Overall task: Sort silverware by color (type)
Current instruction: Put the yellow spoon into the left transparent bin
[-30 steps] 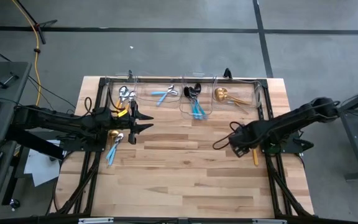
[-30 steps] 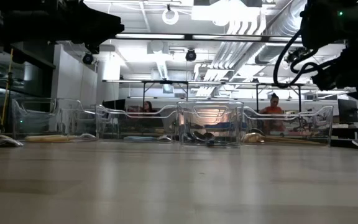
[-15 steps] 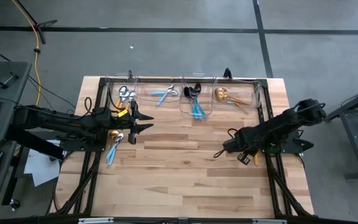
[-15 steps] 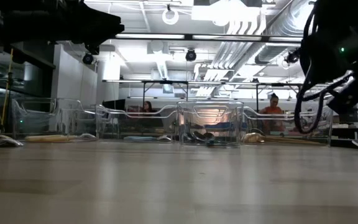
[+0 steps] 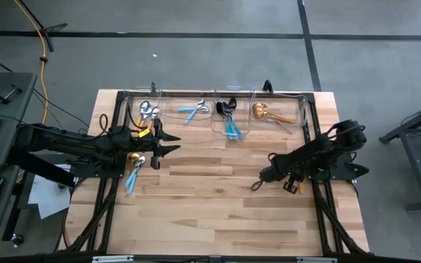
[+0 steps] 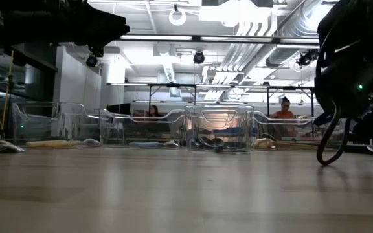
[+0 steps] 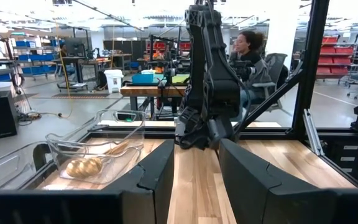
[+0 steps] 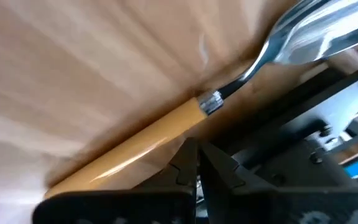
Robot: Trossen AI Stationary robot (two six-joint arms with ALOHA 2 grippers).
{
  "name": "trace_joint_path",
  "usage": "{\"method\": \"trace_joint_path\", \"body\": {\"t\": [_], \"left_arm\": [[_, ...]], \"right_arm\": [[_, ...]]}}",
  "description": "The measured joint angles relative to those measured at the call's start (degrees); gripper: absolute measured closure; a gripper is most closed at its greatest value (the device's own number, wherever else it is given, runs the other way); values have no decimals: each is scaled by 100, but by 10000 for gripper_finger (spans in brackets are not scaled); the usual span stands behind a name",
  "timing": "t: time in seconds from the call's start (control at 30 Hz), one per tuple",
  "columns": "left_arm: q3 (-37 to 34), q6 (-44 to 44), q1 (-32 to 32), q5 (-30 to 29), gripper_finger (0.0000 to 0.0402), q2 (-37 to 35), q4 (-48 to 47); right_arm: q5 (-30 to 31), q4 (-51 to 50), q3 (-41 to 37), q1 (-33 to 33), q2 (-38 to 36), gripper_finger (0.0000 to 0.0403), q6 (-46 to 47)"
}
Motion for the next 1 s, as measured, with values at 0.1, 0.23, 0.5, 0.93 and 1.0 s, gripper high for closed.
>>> {"method": "trace_joint_path", "body": {"t": [0.1, 0.23, 0.5, 0.93, 1.0], "left_arm": [[0, 0, 0, -1, 282, -2, -2], [0, 0, 0, 2, 282, -2, -2], [0, -2, -1, 1, 282, 0, -2], [0, -2, -2, 2, 282, -2, -7], [0, -2, 0, 0, 282, -2, -7]], "right_arm": [[287, 6, 0, 0, 55, 402, -3], [553, 9, 31, 0, 46, 402, -8], [883, 262, 264, 0, 46, 403, -415], [1596, 219, 1210, 283, 46, 403, -1071], [1832, 33, 1456, 362, 45, 403, -1210]]}}
